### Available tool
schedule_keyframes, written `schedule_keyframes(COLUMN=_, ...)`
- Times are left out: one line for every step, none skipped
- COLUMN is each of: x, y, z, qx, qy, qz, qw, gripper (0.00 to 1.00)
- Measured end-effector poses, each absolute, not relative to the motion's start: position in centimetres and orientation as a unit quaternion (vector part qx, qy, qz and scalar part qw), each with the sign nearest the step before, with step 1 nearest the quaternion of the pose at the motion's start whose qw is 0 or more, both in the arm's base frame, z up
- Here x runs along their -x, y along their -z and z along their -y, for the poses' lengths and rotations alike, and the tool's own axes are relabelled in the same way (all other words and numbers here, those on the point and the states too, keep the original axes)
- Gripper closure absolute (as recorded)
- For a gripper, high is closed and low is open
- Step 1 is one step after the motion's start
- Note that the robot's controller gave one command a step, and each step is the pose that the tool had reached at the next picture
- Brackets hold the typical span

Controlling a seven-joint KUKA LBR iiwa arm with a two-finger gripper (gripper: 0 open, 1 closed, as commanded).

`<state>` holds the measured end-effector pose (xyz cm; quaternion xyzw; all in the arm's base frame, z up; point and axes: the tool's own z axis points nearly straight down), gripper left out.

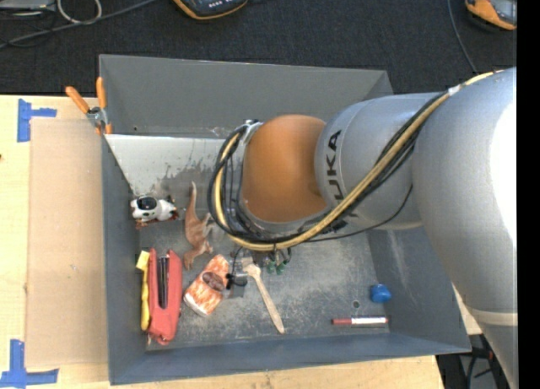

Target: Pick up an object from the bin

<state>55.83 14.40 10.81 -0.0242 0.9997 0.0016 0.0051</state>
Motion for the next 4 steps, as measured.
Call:
schedule_keyframes(x=-54.3, y=-8.3, z=-15.5, qx=0.027, qy=-0.001, qz=-1.000, qw=0.003, gripper=0.00)
schedule_keyframes(x=-52.6, y=-7.5, z=-13.8, qx=-0.013, qy=-0.001, qz=-1.000, qw=0.000, gripper=0.00)
schedule_keyframes(x=-52.6, y=-6.9, z=-14.7, qx=0.013, qy=-0.001, qz=-1.000, qw=0.000, gripper=1.00)
schedule_keyframes(x=-52.5, y=-7.0, z=-14.6, qx=0.013, qy=-0.001, qz=-1.000, qw=0.000, gripper=1.00)
